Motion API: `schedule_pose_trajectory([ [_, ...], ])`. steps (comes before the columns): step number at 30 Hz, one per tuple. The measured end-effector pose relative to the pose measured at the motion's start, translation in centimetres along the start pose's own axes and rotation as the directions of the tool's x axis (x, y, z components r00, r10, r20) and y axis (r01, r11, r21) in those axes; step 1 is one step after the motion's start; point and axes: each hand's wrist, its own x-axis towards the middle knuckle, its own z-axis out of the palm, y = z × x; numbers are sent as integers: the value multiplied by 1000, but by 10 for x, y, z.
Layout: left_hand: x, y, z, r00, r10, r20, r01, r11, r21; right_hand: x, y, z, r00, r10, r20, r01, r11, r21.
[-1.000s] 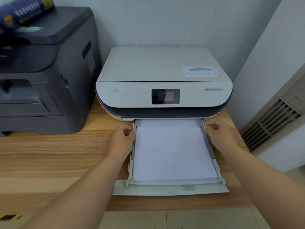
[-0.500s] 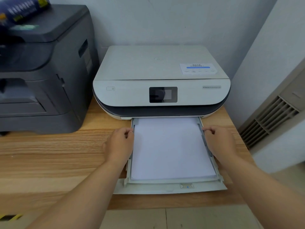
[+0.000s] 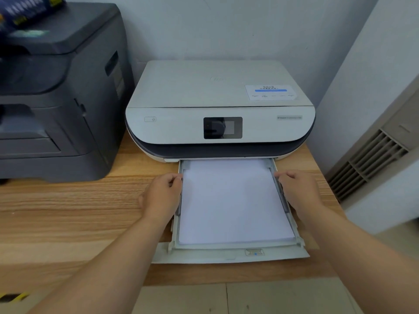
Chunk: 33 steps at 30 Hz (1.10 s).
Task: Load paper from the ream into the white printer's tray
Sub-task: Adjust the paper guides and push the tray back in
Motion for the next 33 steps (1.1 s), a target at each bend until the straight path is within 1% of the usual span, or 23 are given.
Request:
schedule_pose_trajectory([
  [6, -3, -9, -7, 998, 54, 39, -53, 998, -26, -4, -1, -14, 995, 41, 93, -38, 999, -30],
  [9, -6, -11, -9, 996, 81, 49, -80, 997, -18, -4, 5, -16, 993, 37, 110, -33, 999, -31],
  [14, -9, -7, -12, 996, 39, 81, -34, 998, -53, -6, 9, -14, 994, 21, 109, -24, 999, 27],
  [19, -15, -3, -13, 995, 42, 91, -34, 995, -93, -10, 7, -24, 980, 27, 197, -22, 999, -25],
  [22, -23, -1, -15, 996, 37, 79, -25, 988, -153, -17, 8, -31, 982, 38, 184, -34, 999, -27],
  [25, -32, -3, -17, 997, 20, 79, -5, 981, -192, -26, 9, -32, 982, 56, 178, -43, 996, -78],
  [30, -39, -1, -18, 996, -11, 92, 29, 979, -199, -32, 9, -29, 979, 39, 199, -24, 997, -79],
  [33, -41, -1, -20, 994, -1, 113, 19, 987, -161, -34, 9, -33, 962, 8, 272, 23, 994, -111],
])
